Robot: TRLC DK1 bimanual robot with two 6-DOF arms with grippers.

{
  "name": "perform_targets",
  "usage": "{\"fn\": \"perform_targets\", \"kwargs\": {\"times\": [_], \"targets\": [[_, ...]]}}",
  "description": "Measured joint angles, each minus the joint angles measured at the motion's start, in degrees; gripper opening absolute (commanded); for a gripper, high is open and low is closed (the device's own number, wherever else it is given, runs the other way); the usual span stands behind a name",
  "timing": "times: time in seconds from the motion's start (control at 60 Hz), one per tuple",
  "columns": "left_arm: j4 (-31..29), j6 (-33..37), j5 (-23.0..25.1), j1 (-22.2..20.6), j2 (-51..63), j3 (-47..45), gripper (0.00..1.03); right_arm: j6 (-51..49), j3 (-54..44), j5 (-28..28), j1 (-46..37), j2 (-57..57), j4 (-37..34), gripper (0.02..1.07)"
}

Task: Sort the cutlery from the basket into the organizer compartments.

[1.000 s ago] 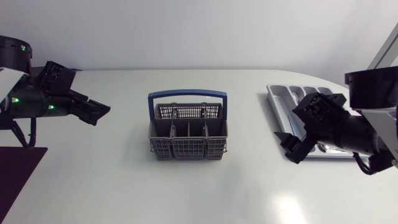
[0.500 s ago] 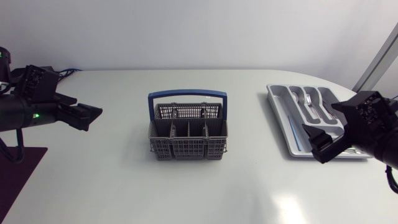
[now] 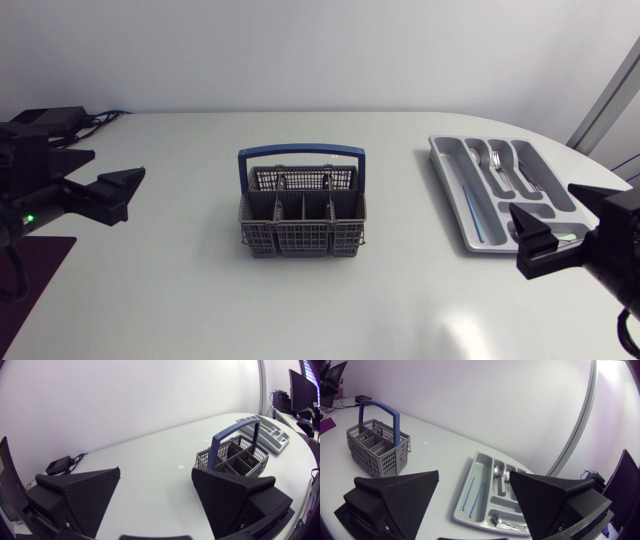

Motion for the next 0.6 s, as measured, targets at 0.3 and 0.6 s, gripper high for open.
{"fn": "perform_targets", "kwargs": {"times": [0.3, 0.6], "targets": [[3.3, 0.0, 0.0, -1.8, -10.7, -7.9, 0.99, 9.1, -9.2, 1.1, 0.0, -10.3, 4.8, 1.03], [5.0, -4.0, -2.5, -1.8, -19.3, -14.9, 0.99, 17.1, -17.4, 2.0, 0.0, -19.2, 8.8, 1.03]]}}
